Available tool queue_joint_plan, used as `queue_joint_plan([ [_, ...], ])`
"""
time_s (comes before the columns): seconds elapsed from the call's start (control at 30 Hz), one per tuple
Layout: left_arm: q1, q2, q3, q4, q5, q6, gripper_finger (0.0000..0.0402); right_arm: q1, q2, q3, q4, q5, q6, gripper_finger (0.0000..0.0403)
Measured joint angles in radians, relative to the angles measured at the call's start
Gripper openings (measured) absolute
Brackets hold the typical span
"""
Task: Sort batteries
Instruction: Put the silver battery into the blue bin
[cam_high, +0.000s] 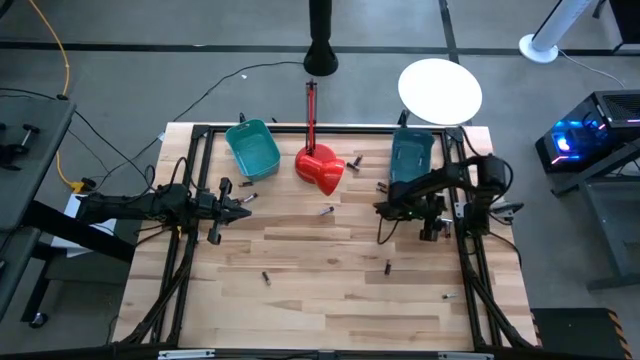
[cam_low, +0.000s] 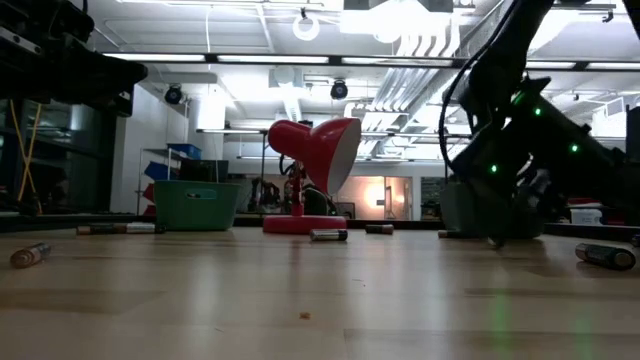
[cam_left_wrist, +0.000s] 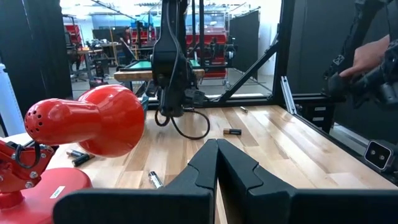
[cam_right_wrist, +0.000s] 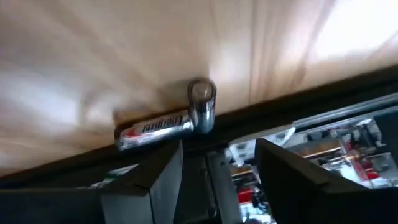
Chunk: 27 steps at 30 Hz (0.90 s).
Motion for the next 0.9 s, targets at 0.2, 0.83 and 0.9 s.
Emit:
queue_joint_plan([
  [0.2,0.000,0.000,0.000,0.000,0.000,0.000,0.0000,-0.016,0.038,0.000,0.075,-0.029,-0.058,0.0195],
  [0.83,0.000,0.000,0.000,0.000,0.000,0.000,0.0000,-0.025,0.034,0.007,0.048,-0.042,-0.073,0.0022],
  [0.9,0.000,0.000,0.000,0.000,0.000,0.000,0.0000,-0.018,0.010,0.029,-0.010,-0.027,-0.072,0.0028],
])
